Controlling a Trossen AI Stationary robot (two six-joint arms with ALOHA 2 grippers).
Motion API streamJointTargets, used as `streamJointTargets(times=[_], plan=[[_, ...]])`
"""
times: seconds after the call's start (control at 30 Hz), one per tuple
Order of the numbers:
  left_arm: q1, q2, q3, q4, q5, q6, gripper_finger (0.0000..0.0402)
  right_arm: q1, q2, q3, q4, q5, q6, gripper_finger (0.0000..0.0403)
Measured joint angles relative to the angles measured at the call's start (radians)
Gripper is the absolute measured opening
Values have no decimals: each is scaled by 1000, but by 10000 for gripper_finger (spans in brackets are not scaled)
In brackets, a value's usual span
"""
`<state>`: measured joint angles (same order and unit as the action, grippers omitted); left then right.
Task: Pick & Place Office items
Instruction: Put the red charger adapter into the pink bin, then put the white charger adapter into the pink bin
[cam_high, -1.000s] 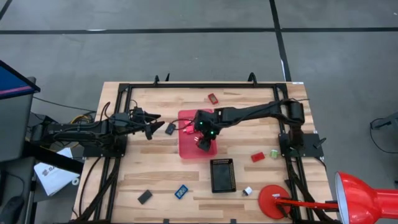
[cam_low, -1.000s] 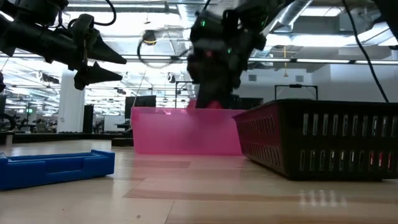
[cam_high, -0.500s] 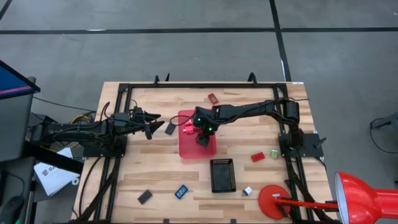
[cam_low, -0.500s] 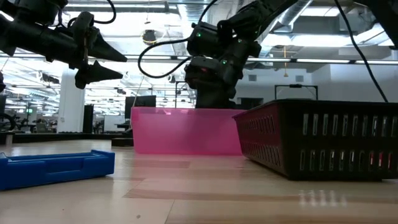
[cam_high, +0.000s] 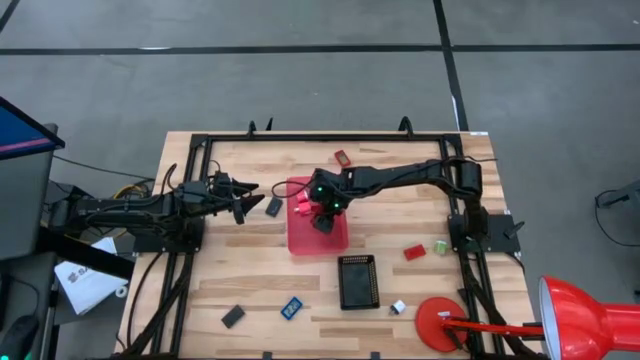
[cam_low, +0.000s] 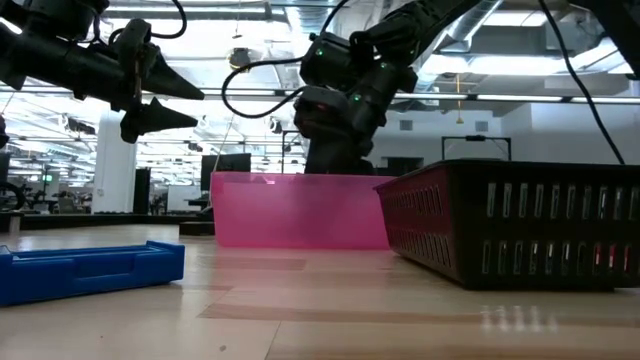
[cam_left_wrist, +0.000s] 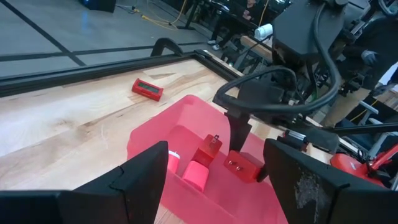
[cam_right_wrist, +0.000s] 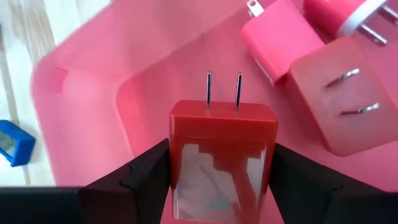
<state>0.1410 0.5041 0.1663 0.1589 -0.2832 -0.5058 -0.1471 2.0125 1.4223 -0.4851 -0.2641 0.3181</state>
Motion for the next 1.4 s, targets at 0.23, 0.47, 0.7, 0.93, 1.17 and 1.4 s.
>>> streamJointTargets(times=[0.23,0.47,0.7,0.93,1.17,1.4], plan=[[0,0,0,0,0,0,260,1,-2,0,-2,-23,22,236],[0,0,0,0,0,0,260,2,-3,6,-5,-24,41,248],[0,0,0,-1,0,0,260,1,-4,84,-28,-7,41,273],[0,0,0,-1,0,0,260,0,-5,166,-146,31,33,276],[0,0,0,-1,0,0,260,41,-61,158,-381,58,-13,276],[0,0,0,6,0,0,260,92,-257,-8,-471,148,-10,276]])
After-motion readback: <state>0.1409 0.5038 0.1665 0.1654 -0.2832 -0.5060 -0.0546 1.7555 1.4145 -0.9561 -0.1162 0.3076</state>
